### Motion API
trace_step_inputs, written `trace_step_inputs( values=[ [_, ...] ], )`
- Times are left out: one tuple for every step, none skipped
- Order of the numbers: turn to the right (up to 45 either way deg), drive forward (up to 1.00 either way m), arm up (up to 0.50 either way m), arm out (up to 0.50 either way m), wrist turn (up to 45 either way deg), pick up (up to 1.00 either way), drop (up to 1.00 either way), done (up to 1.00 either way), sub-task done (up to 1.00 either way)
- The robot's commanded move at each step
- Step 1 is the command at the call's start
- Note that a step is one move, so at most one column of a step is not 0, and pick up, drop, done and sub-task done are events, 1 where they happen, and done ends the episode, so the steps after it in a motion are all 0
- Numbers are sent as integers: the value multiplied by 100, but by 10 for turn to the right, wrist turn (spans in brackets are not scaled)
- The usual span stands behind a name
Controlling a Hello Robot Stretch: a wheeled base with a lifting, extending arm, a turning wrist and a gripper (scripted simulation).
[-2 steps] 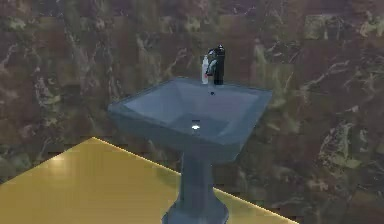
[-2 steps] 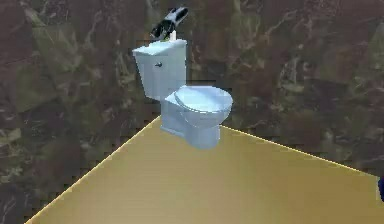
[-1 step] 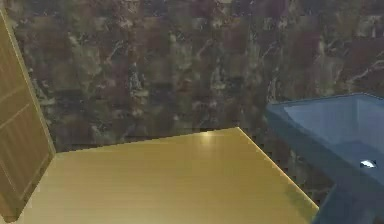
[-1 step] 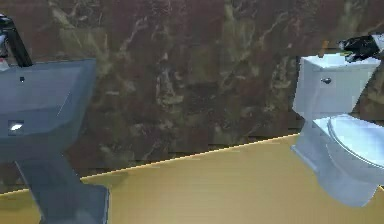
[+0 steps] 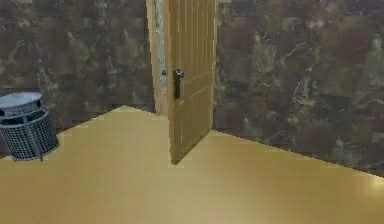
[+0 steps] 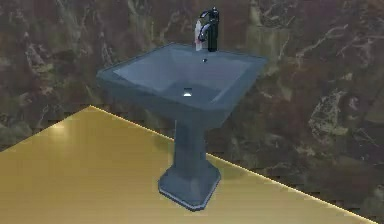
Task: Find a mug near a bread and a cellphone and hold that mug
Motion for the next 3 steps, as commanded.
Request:
trace_step_inputs(
  values=[
    [-330,0,0,0,0,0,0,0,0],
    [0,100,0,0,0,0,0,0,0],
    [0,65,0,0,0,0,0,0,0]
  ],
)
